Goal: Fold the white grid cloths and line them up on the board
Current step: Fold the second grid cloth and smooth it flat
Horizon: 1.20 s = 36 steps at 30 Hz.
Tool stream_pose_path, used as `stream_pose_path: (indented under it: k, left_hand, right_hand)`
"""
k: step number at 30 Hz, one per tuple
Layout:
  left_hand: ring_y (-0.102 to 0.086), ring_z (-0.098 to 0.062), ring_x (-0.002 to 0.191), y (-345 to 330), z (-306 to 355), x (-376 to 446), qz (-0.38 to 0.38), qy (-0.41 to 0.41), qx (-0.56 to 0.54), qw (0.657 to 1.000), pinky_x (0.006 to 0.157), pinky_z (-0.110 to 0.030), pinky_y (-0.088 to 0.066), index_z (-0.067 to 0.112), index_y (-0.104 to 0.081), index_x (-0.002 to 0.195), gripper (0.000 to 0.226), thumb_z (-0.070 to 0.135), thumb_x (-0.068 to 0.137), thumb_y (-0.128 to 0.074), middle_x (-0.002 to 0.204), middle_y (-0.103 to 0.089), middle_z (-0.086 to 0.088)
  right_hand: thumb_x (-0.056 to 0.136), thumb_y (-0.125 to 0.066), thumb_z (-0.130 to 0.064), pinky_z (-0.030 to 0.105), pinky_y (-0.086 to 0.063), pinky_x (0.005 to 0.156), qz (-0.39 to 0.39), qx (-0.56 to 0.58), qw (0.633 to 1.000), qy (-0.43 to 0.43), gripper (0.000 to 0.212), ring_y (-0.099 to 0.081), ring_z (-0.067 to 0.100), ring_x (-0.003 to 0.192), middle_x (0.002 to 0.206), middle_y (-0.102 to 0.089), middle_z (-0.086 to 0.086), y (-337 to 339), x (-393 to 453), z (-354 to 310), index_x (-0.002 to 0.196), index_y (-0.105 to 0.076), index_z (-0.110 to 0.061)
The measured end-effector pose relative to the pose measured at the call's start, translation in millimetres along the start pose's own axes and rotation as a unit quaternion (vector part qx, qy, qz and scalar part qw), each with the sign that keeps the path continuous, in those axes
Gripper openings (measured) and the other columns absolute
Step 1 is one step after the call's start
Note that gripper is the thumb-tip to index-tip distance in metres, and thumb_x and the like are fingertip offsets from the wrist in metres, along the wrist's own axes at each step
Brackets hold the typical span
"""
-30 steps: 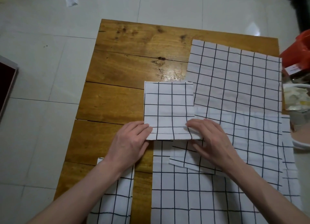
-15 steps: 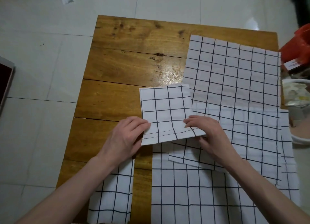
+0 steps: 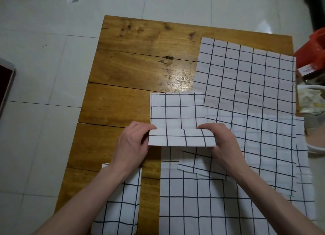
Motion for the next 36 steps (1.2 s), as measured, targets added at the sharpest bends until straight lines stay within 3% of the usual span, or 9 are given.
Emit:
stream_pose_path:
  k: [2, 5, 7, 9, 11, 16, 21, 25, 36]
  left_hand:
    - [-0.06, -0.012, 0.102, -2, -4, 3, 0.012, 0.032, -0.003, 0.999, 0.085, -0.036, -0.052, 0.016, -0.071, 0.118, 0.034, 0.005, 0.087, -0.078, 0.109, -0.068, 0.009]
    - [-0.056, -0.018, 0.097, -8, -14, 6, 0.008, 0.102, -0.008, 0.995, 0.077, -0.027, -0.043, 0.022, -0.067, 0.117, 0.027, 0.009, 0.093, -0.071, 0.104, -0.064, 0.006]
    - [-0.054, -0.02, 0.095, -11, -19, 9, 0.013, 0.139, -0.019, 0.99, 0.073, -0.027, -0.037, 0.024, -0.065, 0.115, 0.018, 0.018, 0.098, -0.064, 0.099, -0.061, 0.004]
    - [-0.054, -0.021, 0.093, -12, -20, 12, 0.022, 0.159, -0.032, 0.987, 0.073, -0.031, -0.038, 0.026, -0.061, 0.112, 0.015, 0.031, 0.1, -0.054, 0.094, -0.058, 0.005]
    - [-0.054, -0.021, 0.091, -12, -23, 15, 0.032, 0.184, -0.043, 0.982, 0.071, -0.032, -0.039, 0.028, -0.056, 0.106, 0.013, 0.039, 0.102, -0.049, 0.091, -0.056, 0.005]
    - [-0.054, -0.02, 0.092, -9, -35, 23, 0.059, 0.227, -0.015, 0.972, 0.068, -0.02, -0.032, 0.03, -0.053, 0.097, 0.017, 0.046, 0.104, -0.05, 0.089, -0.058, 0.006]
    - [-0.055, -0.02, 0.091, -9, -41, 32, 0.049, 0.217, 0.02, 0.975, 0.069, -0.017, -0.03, 0.031, -0.053, 0.095, 0.018, 0.046, 0.104, -0.051, 0.087, -0.058, 0.006]
    - [-0.053, -0.019, 0.086, -8, -40, 36, 0.047, 0.215, 0.033, 0.975, 0.072, -0.024, -0.029, 0.031, -0.052, 0.092, 0.018, 0.044, 0.104, -0.053, 0.082, -0.056, 0.008]
    - [-0.049, -0.017, 0.078, -1, -22, 47, 0.038, 0.201, 0.08, 0.976, 0.076, -0.036, -0.043, 0.024, -0.05, 0.093, 0.018, 0.037, 0.104, -0.056, 0.076, -0.049, 0.01]
  right_hand:
    - [0.077, -0.069, 0.014, 0.013, -0.043, 0.088, 0.016, 0.062, 0.997, -0.05, 0.054, -0.061, 0.01, 0.103, 0.107, -0.067, -0.024, 2, 1, 3, 0.115, -0.074, -0.024]
    - [0.09, -0.063, 0.005, 0.009, -0.043, 0.068, 0.031, 0.118, 0.986, -0.111, 0.041, -0.061, -0.005, 0.079, 0.094, -0.066, -0.009, 2, 6, 10, 0.115, -0.072, -0.027]
    - [0.099, -0.063, -0.009, 0.012, -0.042, 0.065, 0.044, 0.108, 0.987, -0.114, 0.025, -0.059, 0.0, 0.075, 0.089, -0.064, 0.0, 1, 12, 10, 0.114, -0.071, -0.027]
    - [0.103, -0.062, -0.023, 0.028, -0.047, 0.069, 0.061, 0.098, 0.986, -0.118, 0.007, -0.06, 0.016, 0.078, 0.086, -0.066, 0.006, 1, 18, 10, 0.104, -0.069, -0.026]
    - [0.104, -0.06, -0.029, 0.039, -0.048, 0.069, 0.075, 0.106, 0.983, -0.129, 0.013, -0.058, 0.025, 0.076, 0.082, -0.066, 0.008, 0, 25, 12, 0.094, -0.066, -0.023]
    - [0.105, -0.059, -0.036, 0.047, -0.05, 0.07, 0.093, 0.093, 0.984, -0.12, 0.027, -0.057, 0.026, 0.072, 0.074, -0.061, 0.004, 1, 41, 8, 0.085, -0.062, -0.018]
    - [0.104, -0.062, -0.036, 0.045, -0.05, 0.069, 0.109, 0.035, 0.987, -0.115, 0.025, -0.056, 0.021, 0.072, 0.073, -0.061, -0.005, 5, 50, 9, 0.088, -0.064, -0.018]
    - [0.103, -0.063, -0.037, 0.043, -0.05, 0.073, 0.132, -0.037, 0.985, -0.106, 0.023, -0.057, 0.022, 0.078, 0.077, -0.06, -0.007, 10, 51, 8, 0.095, -0.069, -0.017]
    - [0.102, -0.061, -0.042, 0.047, -0.049, 0.076, 0.151, -0.119, 0.977, -0.09, 0.026, -0.055, 0.023, 0.076, 0.074, -0.062, -0.005, 13, 63, 12, 0.088, -0.064, -0.02]
Point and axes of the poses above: each hand's wrist, its own x-axis towards the middle knuckle, its own y-axis out of the back of the hand, z = x × y, the point moved 10 cm from there along x, towards the middle knuckle
